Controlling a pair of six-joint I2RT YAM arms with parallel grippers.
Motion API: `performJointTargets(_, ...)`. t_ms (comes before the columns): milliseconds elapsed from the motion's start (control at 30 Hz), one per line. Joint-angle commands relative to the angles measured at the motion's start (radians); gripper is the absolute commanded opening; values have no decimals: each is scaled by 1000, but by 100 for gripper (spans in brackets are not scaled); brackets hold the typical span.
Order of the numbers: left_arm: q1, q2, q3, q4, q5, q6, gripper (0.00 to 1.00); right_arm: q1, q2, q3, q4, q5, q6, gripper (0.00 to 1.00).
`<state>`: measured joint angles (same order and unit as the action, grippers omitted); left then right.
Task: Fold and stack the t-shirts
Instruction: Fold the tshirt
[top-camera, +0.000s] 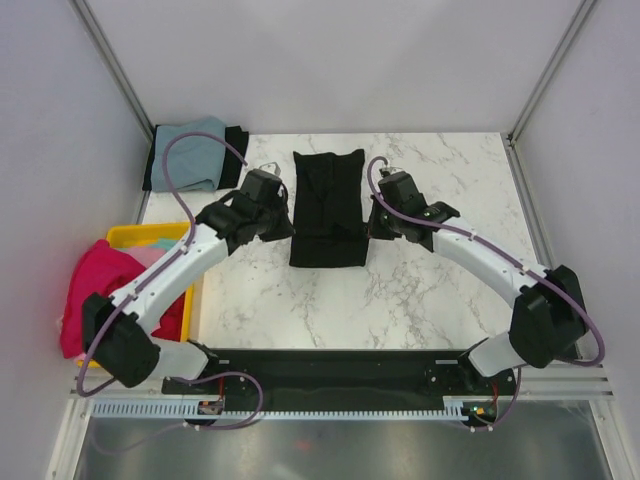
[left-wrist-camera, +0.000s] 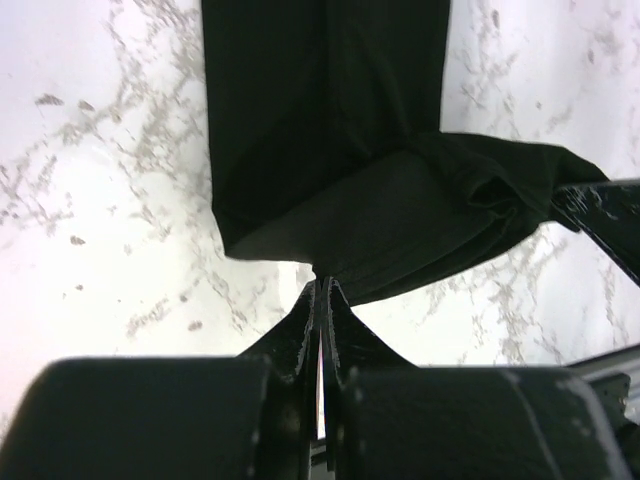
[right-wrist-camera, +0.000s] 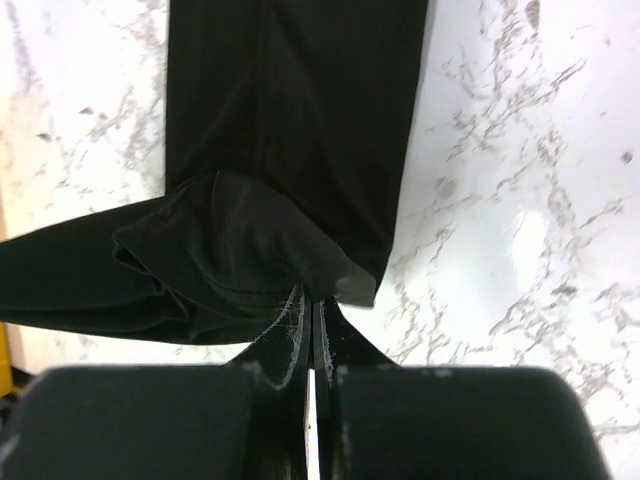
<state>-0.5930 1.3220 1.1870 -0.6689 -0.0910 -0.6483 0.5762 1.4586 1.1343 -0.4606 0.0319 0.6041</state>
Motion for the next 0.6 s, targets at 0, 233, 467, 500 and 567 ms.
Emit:
performJointTargets(0, 56, 92, 91, 43, 59, 111, 2, -33, 52, 77, 0, -27, -66, 0)
performJointTargets(233, 124, 288, 209, 69, 86, 162, 2, -79, 203, 143, 48, -85, -93, 0)
performJointTargets(467, 177, 442, 335, 72, 129, 208, 2, -110, 338, 261, 63, -128, -105, 0)
performJointTargets(500, 185, 454, 359, 71, 132, 214, 2, -111, 364, 272, 66, -133, -110, 0)
performJointTargets(567, 193, 490, 388, 69, 137, 222, 2, -118, 387, 300, 68, -145, -118, 0)
